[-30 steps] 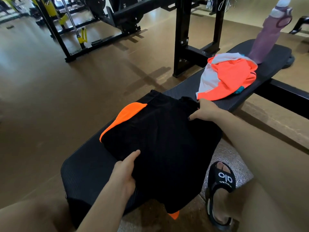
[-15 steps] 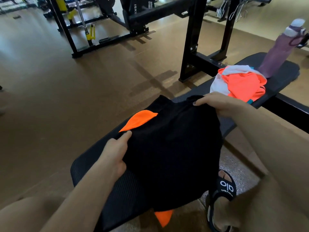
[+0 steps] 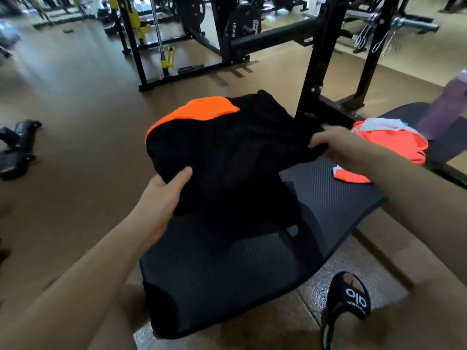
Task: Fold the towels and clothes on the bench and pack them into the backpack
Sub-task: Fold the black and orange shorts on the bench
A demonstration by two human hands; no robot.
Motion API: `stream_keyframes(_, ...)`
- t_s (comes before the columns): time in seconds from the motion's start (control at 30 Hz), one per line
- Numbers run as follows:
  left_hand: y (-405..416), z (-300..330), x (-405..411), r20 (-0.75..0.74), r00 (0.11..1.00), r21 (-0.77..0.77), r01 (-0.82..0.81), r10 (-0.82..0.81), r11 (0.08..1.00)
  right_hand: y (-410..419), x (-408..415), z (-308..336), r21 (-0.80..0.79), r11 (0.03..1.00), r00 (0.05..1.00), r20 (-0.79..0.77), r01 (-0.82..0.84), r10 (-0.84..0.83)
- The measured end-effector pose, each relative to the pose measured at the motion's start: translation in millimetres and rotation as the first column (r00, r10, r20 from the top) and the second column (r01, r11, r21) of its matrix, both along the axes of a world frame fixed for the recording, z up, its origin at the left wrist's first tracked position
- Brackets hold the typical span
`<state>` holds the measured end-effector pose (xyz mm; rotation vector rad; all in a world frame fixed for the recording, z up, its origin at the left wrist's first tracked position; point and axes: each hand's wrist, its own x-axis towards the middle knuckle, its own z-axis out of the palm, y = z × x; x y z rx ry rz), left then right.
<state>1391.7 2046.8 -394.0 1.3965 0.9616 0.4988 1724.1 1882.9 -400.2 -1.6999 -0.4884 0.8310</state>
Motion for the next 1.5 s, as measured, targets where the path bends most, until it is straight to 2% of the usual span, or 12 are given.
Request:
stream_keyframes(0.07,-18.6,-43.4,-25.1,-0.105,0.994,-0.044,0.024,-0.028,0.999,-31.7,-21.0,-50.2,-0.223,0.973,0.995,0.055,-0.068,0.082)
stream_keyframes(0.13,-32.4,-87.3,-47.6,-0.239,0.970,-0.062,0.034,-0.048,0.997,-59.1,-36.9,-93.5,-0.460,0.876,0.974,0.089,-0.144,0.207)
stream_keyframes(0.17,-37.3,-105.0,-57.1,-0.303,0.952,-0.070,0.025,-0.045,0.997,-67.0,-41.8,-106.5,-0.522,0.837,0.958,0.119,-0.163,0.260)
stream_keyframes(0.27,-42.0,-136.3,-76.2,-0.414,0.909,-0.153,-0.029,-0.037,0.988,-67.1,-44.9,-114.1,-0.528,0.837,0.944,0.181,-0.143,0.276)
stream_keyframes(0.37,-42.0,-144.1,-83.0,-0.395,0.918,-0.235,-0.056,-0.043,0.970,-65.2,-53.3,-110.3,-0.546,0.833,0.914,0.286,-0.092,0.288)
stream_keyframes(0.5,-40.7,-139.3,-77.8,-0.317,0.947,-0.270,-0.140,0.050,0.953,-60.5,-64.5,-113.0,-0.563,0.827,0.848,0.436,-0.004,0.301)
stream_keyframes(0.73,-1.1,-120.1,-63.7,-0.345,0.932,-0.156,-0.176,0.113,0.972,-42.2,-58.3,-101.8,-0.547,0.832,0.853,0.387,-0.095,0.351)
stream_keyframes(0.97,24.0,-122.9,-50.5,-0.445,0.894,-0.176,-0.025,-0.057,0.984,-26.5,-48.7,-92.0,-0.689,0.688,0.881,0.156,-0.226,0.446)
stream_keyframes(1.1,38.4,-102.4,-39.7,-0.505,0.858,-0.042,0.089,-0.099,0.995,-13.9,-42.2,-91.7,-0.564,0.784,0.910,0.128,-0.261,0.395)
stream_keyframes(1.23,49.5,-93.2,-26.5,-0.454,0.866,-0.191,0.135,-0.210,0.972,2.7,-49.0,-91.9,-0.475,0.831,0.912,0.130,-0.288,0.390)
stream_keyframes(1.4,57.5,-84.2,-22.3,-0.467,0.822,-0.210,0.255,-0.326,0.944,11.3,-47.2,-89.9,-0.354,0.873,0.935,-0.017,-0.336,0.354)
stream_keyframes(1.5,65.4,-83.9,-26.9,-0.437,0.832,-0.209,0.276,-0.342,0.938,15.4,-42.3,-85.3,-0.222,0.924,0.947,0.007,-0.312,0.322)
